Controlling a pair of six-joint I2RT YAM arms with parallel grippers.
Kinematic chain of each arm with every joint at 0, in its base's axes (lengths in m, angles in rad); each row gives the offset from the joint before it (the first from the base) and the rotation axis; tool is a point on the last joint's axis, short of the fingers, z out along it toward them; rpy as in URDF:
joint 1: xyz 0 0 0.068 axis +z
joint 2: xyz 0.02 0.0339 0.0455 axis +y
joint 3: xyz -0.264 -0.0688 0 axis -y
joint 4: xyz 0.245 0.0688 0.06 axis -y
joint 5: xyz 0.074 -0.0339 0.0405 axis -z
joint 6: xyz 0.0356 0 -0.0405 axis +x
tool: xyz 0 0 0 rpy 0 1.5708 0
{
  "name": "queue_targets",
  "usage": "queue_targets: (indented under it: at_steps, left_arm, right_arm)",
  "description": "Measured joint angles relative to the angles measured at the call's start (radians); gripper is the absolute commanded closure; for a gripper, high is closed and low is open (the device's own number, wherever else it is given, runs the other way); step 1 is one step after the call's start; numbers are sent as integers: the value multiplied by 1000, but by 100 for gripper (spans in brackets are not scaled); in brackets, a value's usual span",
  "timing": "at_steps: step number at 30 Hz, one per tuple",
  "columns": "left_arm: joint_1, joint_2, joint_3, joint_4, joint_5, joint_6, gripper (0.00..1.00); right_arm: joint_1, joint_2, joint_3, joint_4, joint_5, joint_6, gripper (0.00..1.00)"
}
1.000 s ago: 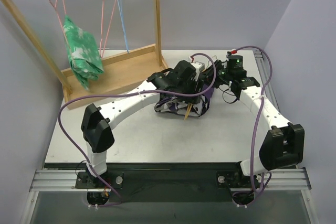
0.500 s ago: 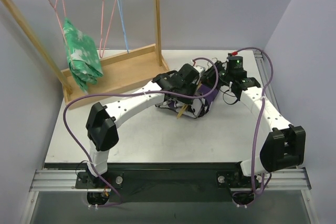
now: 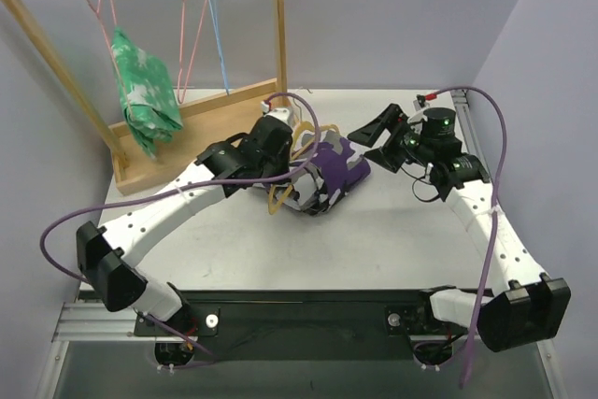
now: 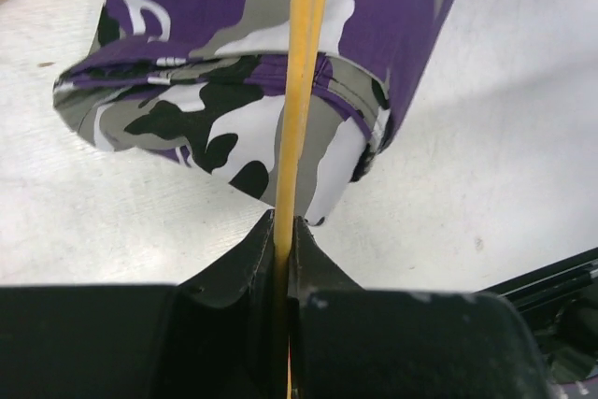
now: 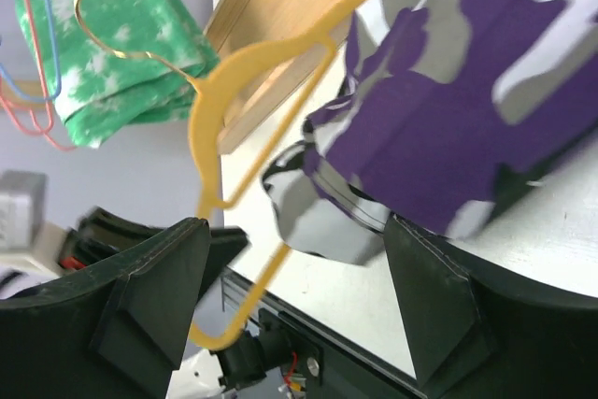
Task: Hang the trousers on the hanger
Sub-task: Place the hanger at the clothesline.
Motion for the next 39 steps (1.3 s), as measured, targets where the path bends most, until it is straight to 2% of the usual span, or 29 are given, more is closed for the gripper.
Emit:
queue_targets:
  at_steps: [6, 12, 20, 26, 32, 39]
  left_arm:
    - [5, -132, -23, -69, -84, -66, 100]
    - [5, -223, -22, -106, -188, -47, 100]
    - [6, -156, 89, -127, -240, 42, 100]
    - [9, -36, 235, -182, -286, 92, 100]
    - [58, 74, 436, -263, -329, 154, 100]
    - [72, 233, 811, -373, -435, 265, 100]
  right_arm:
    - [-19, -143, -92, -76, -3, -56, 22]
    - [-92, -147, -125, -130, 6, -82, 22]
    - [-104, -121, -124, -130, 9, -96, 23]
    - [-107, -111, -122, -130, 9, -100, 22]
    - [-126, -111, -119, -131, 9, -105, 22]
    - [-133, -103, -113, -132, 9, -107, 22]
